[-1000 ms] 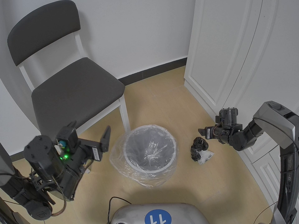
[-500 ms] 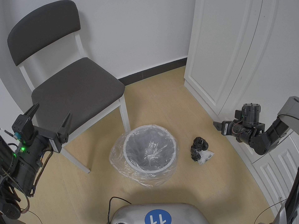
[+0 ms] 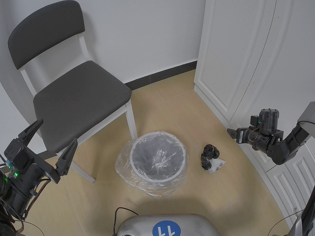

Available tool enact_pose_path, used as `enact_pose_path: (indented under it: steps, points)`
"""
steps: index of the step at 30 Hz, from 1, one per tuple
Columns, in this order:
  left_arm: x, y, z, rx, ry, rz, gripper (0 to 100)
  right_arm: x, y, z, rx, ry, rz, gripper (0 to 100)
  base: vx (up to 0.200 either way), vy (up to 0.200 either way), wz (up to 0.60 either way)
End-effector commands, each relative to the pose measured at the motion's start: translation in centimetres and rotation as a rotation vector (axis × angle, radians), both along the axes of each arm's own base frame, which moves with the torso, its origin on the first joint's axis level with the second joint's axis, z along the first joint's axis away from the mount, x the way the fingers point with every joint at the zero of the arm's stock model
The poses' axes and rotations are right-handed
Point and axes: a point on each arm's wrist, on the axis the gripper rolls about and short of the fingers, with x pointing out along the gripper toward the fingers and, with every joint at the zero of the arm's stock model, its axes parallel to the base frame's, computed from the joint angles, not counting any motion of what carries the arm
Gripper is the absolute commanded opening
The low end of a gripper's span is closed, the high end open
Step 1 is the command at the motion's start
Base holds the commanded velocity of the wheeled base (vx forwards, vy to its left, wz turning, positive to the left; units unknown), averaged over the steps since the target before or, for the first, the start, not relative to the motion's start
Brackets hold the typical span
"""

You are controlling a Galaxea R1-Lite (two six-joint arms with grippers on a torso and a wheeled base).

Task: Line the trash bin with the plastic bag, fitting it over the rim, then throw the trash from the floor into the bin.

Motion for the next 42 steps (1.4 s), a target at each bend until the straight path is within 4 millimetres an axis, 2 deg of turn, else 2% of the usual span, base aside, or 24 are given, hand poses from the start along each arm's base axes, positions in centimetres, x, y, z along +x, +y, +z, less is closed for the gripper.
enact_pose_path:
  steps: [1,8,14,17,23,30,31,34,35,36,42]
  points:
    - [0.0,0.0,-0.3,0.007,0.014,-0.001,100,0.8,0.2,-1.8,-0.006,0.041,0.003,100,0.0,0.0,0.0]
    - [0.1,-0.1,-0.9,0.029,0.042,-0.016,100,3.6,-0.1,-6.5,-0.005,0.089,-0.019,100,0.0,0.0,0.0]
    - [0.4,-0.3,-1.6,0.051,0.076,-0.046,100,4.2,-0.1,-9.6,0.003,0.103,0.01,100,0.0,0.0,0.0]
    - [0.7,-0.4,-2.0,0.061,0.099,-0.044,100,4.2,0.0,-10.5,0.008,0.128,0.03,100,0.0,0.0,0.0]
    - [1.1,-0.7,-3.5,0.103,0.179,-0.046,100,5.4,0.7,-14.6,0.013,0.185,0.046,100,0.0,0.0,0.0]
    - [1.6,-0.9,-4.4,0.125,0.226,-0.045,100,6.7,0.3,-15.0,0.123,0.218,0.027,100,0.0,0.0,0.0]
    - [1.7,-0.9,-4.5,0.129,0.234,-0.038,100,7.8,0.2,-15.8,0.127,0.237,0.016,100,0.0,0.0,0.0]
    - [1.9,-0.7,-4.6,0.128,0.238,-0.023,100,8.8,0.0,-15.5,0.151,0.269,-0.004,100,0.0,0.0,0.0]
    - [2.1,-0.5,-4.7,0.128,0.246,-0.007,100,10.6,0.3,-14.9,0.179,0.295,-0.023,100,0.0,0.0,0.0]
    - [2.2,-0.4,-4.7,0.129,0.251,-0.002,100,11.1,0.4,-14.9,0.186,0.308,-0.029,100,0.0,0.0,0.0]
    - [2.9,-0.4,-6.0,0.164,0.314,0.001,100,14.1,0.5,-16.7,0.205,0.38,-0.062,100,0.0,0.0,0.0]
